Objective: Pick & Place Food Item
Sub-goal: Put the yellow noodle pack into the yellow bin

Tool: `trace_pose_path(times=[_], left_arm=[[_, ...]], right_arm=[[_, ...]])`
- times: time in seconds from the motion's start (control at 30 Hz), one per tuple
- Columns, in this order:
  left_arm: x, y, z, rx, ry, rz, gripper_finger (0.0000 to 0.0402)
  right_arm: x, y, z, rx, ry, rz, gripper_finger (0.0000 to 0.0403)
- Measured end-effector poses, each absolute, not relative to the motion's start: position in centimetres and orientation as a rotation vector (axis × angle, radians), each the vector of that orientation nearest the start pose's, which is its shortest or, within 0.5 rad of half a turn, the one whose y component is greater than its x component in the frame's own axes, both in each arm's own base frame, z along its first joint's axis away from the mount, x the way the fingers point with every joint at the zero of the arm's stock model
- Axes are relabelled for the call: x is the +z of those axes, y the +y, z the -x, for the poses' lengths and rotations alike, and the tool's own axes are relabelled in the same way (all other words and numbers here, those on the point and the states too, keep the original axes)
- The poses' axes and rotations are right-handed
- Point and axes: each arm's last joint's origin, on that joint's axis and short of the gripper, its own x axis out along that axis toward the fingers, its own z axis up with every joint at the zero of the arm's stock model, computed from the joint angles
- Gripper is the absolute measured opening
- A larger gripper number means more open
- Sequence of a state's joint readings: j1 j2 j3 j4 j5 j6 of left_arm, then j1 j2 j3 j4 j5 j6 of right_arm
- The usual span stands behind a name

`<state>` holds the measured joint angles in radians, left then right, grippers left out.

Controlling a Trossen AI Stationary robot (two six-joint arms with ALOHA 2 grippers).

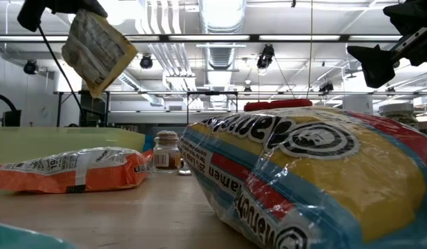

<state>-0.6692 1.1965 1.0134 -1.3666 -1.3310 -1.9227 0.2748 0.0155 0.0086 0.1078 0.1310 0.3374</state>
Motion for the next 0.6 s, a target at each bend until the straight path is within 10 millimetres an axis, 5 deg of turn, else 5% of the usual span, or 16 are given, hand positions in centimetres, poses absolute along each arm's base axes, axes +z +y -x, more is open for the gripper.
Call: trace_pose_path(times=[0.6], left_arm=[[28.7,-6.7,-15.3,1.074,0.174,0.432,0.0000]], right_arm=[[17.6,2.3,-9.5,0.159,-0.074,-0.357,0.0351]])
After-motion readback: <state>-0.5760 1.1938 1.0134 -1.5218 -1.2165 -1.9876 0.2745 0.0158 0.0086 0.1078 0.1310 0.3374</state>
